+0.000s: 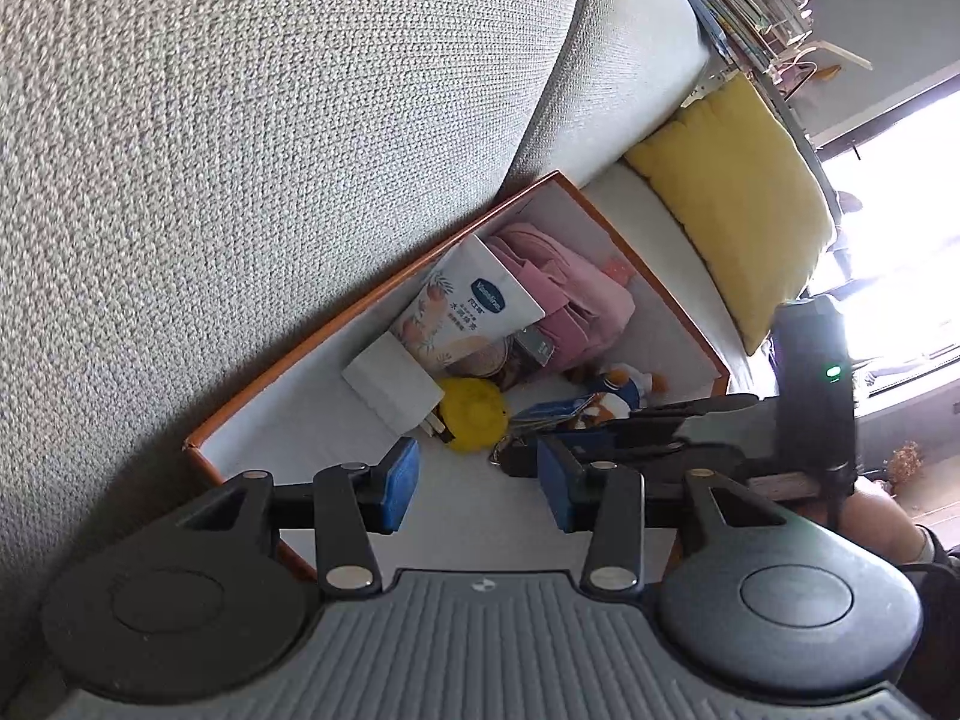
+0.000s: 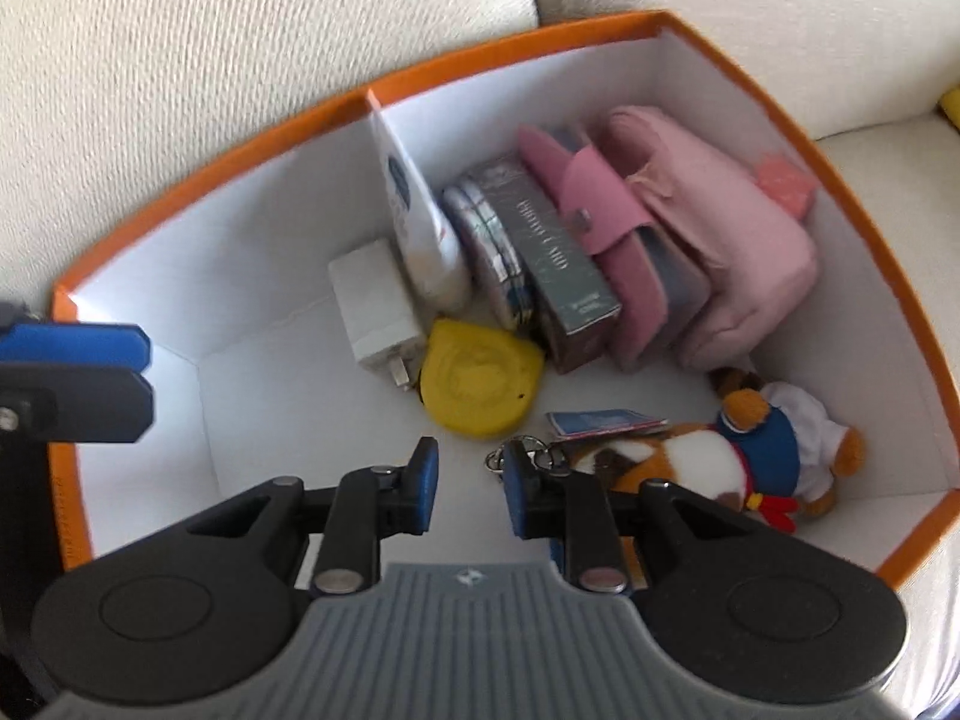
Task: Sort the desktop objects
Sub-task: 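Withdraw both tools from the box toward the pink selfie stick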
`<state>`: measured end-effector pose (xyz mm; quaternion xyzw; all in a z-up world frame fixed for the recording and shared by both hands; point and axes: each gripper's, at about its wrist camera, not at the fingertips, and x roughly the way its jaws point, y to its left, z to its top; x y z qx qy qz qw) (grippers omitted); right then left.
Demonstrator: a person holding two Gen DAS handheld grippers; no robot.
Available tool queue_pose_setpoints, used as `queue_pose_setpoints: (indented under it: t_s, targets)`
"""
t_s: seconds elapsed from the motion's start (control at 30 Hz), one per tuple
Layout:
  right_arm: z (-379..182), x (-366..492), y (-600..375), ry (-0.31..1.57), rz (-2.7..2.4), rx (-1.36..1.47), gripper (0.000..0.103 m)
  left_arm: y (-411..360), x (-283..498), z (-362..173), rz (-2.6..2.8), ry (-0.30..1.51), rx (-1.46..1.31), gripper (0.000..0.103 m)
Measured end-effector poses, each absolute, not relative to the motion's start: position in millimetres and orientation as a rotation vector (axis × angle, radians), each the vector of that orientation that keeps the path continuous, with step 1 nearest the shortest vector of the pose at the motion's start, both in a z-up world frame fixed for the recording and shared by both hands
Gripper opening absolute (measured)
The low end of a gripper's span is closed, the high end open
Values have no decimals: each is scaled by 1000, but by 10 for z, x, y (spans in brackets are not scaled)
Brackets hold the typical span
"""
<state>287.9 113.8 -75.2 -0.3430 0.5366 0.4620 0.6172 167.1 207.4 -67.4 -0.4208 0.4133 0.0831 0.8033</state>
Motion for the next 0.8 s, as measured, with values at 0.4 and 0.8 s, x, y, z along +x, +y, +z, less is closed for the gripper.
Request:
queue_pose_setpoints:
  t_s: [0.4, 0.8]
  targets:
    - [-938, 2932, 1246, 1285, 986, -714, 14, 2000, 1726, -720, 152, 923, -849, 50]
    - [-439, 2727, 741, 1153, 1035, -642, 15, 1707, 1580, -506, 140, 896, -693, 50]
